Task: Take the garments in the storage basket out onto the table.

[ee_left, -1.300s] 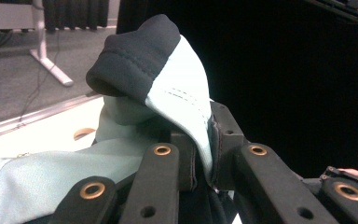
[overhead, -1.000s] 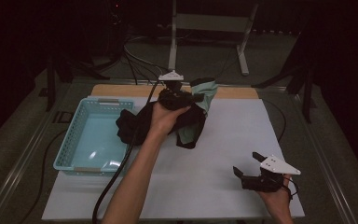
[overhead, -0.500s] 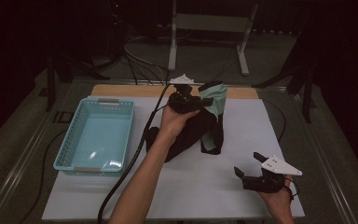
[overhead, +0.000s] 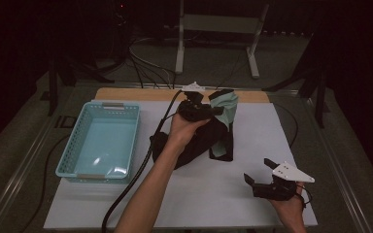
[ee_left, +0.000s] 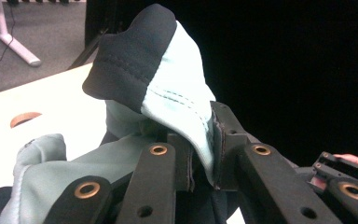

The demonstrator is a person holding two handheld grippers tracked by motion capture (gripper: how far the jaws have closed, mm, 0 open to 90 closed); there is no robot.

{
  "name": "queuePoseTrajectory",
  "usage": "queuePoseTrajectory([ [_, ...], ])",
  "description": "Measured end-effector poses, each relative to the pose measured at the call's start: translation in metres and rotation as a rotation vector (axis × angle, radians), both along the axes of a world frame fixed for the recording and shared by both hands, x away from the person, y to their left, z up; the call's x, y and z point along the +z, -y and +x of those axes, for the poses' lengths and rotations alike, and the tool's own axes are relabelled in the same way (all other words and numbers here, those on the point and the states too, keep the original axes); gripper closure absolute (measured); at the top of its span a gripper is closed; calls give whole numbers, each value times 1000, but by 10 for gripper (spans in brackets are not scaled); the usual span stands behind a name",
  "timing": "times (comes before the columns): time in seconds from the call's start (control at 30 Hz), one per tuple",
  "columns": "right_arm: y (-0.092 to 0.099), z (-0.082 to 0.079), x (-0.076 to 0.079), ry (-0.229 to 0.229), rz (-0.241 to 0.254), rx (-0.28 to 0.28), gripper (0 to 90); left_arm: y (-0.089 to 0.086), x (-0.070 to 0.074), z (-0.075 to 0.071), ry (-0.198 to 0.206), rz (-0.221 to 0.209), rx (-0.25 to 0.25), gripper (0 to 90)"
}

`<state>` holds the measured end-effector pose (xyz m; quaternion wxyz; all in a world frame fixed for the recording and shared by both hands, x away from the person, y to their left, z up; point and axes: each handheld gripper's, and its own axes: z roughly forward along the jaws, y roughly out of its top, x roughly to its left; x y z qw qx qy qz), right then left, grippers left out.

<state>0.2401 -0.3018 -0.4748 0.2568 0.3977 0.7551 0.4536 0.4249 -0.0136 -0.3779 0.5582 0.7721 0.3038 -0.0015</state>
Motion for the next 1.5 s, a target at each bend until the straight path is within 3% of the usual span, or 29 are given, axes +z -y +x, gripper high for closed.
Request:
queuePoseTrajectory([
  [0.57,-2,0,-1,0,-17,3,77,7,-14,-6,4,69,-17,779],
  [0.8,-1,0,-1,0,-18,2,77,1,-27,-9,-10,71,-5,727],
  [0.93,-2,0,-1,-1,-20,3,77,-1,-31,-11,-11,87,9,552],
  [0.97,-2,0,-1,-1,-20,2,77,-2,-31,-12,-7,91,23,552],
  [1.0,-2,0,-1,-1,-20,2,77,-3,-31,-12,-8,90,31,429],
  [1.07,-2,0,-1,-2,-20,3,77,-4,-31,-13,-9,94,51,295],
  [1.2,-2,0,-1,0,-22,5,77,-5,-30,-14,7,137,76,150],
  [1.27,-2,0,-1,-1,-22,4,77,-5,-31,-15,8,139,79,64],
  [1.33,-2,0,-1,-1,-21,4,77,-7,-31,-15,12,129,77,3],
  [1.5,-2,0,-1,1,-20,5,77,-12,-28,-18,39,125,88,0],
])
